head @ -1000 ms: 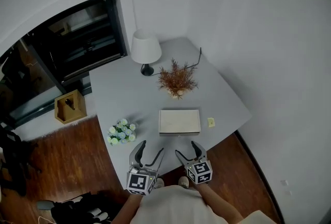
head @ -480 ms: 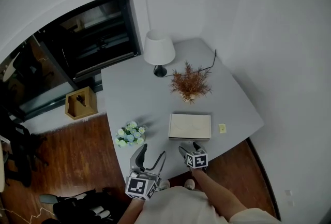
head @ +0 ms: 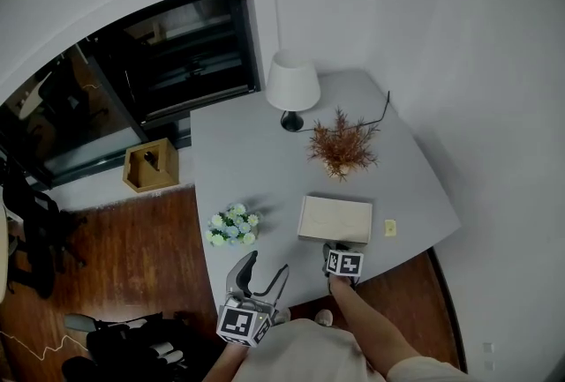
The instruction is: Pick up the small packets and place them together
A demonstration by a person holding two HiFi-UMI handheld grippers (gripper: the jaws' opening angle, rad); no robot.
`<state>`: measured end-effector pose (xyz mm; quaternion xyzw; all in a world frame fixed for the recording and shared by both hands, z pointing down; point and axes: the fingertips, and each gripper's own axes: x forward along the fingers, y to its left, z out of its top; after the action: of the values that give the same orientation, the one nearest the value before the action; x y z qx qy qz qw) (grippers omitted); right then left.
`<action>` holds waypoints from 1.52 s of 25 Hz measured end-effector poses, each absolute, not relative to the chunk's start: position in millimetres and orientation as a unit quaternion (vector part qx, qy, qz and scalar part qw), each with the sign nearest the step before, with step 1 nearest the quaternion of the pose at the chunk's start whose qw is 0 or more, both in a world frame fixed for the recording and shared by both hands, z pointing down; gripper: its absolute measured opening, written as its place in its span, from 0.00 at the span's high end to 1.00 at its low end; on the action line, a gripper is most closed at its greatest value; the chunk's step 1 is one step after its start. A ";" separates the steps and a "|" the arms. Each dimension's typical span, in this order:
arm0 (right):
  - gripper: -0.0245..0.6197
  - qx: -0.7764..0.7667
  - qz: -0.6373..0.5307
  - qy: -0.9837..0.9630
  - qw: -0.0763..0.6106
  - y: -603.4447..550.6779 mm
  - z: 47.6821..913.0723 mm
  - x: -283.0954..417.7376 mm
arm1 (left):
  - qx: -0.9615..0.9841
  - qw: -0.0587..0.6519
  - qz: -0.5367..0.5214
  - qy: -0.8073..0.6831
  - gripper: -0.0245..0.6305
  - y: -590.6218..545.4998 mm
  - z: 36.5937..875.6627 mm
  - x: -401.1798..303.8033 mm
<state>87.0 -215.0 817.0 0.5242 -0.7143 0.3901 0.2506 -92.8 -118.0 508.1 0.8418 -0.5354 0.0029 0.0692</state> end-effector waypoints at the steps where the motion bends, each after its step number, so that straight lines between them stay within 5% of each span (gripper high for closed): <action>1: 0.73 0.526 0.392 -0.711 0.252 -216.6 817.8 90.3 | 0.841 0.070 0.004 -0.537 0.53 -116.6 508.9 -93.2; 5: 0.86 0.507 0.384 -0.726 0.262 -217.5 817.7 90.1 | 0.837 0.073 0.007 -0.542 0.53 -112.4 513.5 -95.4; 35: 0.87 0.417 0.388 -0.771 0.284 -98.8 827.0 72.8 | 0.847 0.091 -0.007 -0.524 0.53 -106.2 519.2 -78.4; 38: 0.79 0.407 0.396 -0.777 0.272 -99.5 823.1 73.3 | 0.849 0.091 -0.004 -0.521 0.53 -107.4 520.2 -74.9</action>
<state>73.3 -99.5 823.1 0.4069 -0.7766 0.3964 0.2724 -74.9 -107.4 520.2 0.8489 -0.5206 -0.0039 0.0911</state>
